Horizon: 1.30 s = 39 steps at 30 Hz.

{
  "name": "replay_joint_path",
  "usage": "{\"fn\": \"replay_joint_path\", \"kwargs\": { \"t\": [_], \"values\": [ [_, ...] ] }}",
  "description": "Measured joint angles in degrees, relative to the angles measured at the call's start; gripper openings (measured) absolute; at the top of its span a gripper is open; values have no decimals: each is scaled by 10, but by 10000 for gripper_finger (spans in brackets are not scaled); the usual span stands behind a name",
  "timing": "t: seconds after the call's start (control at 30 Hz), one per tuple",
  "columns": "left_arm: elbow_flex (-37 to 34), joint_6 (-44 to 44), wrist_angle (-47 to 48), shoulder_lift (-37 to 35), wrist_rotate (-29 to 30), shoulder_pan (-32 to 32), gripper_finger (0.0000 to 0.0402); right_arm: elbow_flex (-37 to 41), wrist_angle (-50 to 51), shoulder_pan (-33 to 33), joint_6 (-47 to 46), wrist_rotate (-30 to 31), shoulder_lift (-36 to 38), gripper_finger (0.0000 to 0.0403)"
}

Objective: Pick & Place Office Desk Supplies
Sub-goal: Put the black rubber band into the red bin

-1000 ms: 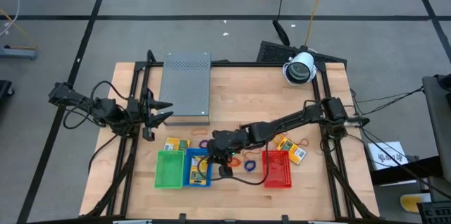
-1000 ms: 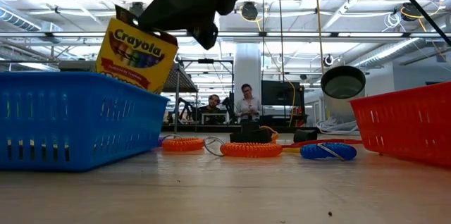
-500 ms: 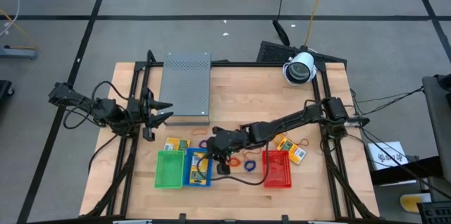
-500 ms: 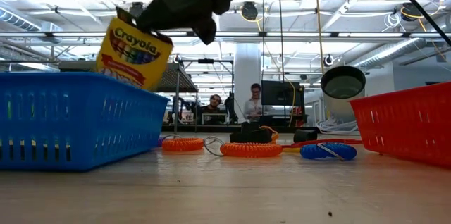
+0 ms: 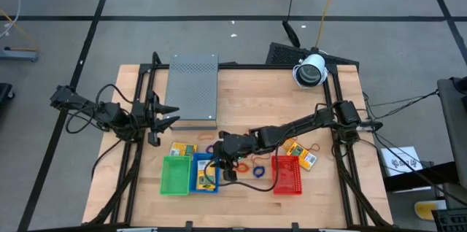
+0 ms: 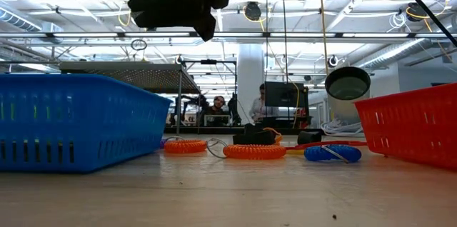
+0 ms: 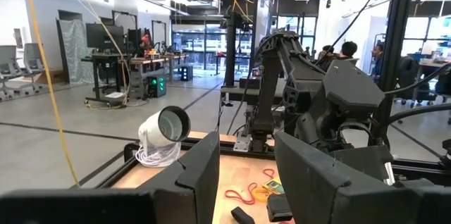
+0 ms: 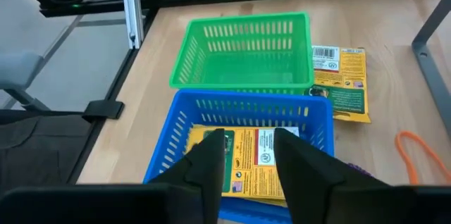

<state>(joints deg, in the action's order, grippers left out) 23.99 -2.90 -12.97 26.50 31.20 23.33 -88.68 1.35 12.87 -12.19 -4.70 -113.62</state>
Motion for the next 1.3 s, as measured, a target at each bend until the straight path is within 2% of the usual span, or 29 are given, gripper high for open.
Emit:
{"fn": "replay_joint_path", "kwargs": {
  "t": [0.17,0.4,0.6,1.03,1.3],
  "values": [
    [0,5,0,0,0,0,145,0,-1,0,-5,0,0,130],
    [0,17,11,0,-12,0,145,0,5,-4,16,0,0,124],
    [0,22,17,0,-12,0,145,0,52,-21,20,2,28,122],
    [0,56,57,5,-12,0,145,0,285,-75,68,4,93,125],
    [0,38,59,5,-12,-1,145,0,476,-106,177,4,92,123]
  ]
}}
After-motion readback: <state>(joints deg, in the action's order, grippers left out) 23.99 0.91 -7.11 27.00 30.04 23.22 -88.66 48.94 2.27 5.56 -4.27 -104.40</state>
